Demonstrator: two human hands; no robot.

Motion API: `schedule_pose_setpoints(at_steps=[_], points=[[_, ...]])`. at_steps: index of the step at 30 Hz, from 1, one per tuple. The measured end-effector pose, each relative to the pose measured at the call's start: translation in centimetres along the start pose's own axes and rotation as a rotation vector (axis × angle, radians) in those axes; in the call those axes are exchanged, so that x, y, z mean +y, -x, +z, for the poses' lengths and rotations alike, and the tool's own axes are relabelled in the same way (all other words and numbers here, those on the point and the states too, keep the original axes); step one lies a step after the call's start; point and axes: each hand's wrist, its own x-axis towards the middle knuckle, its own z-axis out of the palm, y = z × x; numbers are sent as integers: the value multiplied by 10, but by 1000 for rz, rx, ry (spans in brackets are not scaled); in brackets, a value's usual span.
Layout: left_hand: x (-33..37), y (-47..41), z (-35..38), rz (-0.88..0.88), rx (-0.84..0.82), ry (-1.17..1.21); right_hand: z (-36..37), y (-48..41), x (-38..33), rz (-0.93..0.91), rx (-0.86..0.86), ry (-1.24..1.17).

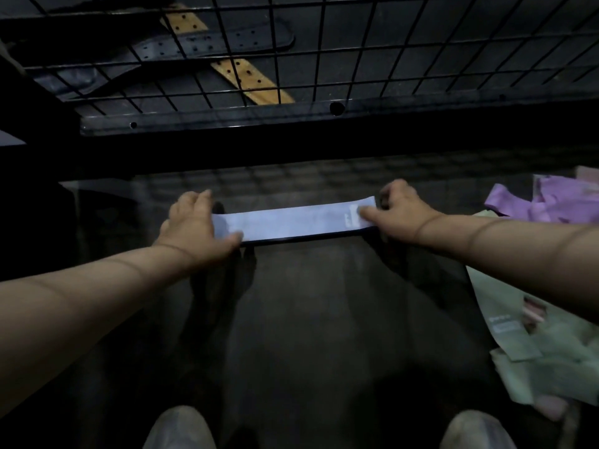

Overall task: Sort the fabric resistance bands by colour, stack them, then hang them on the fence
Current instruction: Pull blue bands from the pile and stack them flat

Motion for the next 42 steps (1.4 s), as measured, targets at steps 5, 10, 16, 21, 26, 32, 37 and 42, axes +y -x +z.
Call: schedule_pose_setpoints(at_steps=[5, 10, 16, 21, 26, 32, 37, 42], points=[[-5, -7, 19, -467, -3, 383, 6, 1, 0, 159, 36, -207], [-2, -8, 27, -478, 9, 398, 12, 1, -1, 140, 48, -150], [1, -1, 17, -342, 26, 223, 10, 5, 0, -7, 105, 75], [-4, 1, -1, 390, 25, -410, -3, 2, -7, -639, -33, 709], [-6, -12, -6, 426, -69, -478, 5, -4, -17, -626, -94, 809], [-8, -17, -5, 451, -82, -485, 4, -9, -19, -604, -145, 760], [-9, -17, -5, 467, -84, -482, 6, -7, -18, -624, -139, 793], [-9, -14, -6, 473, -74, -464, 5, -7, -15, -635, -146, 785]])
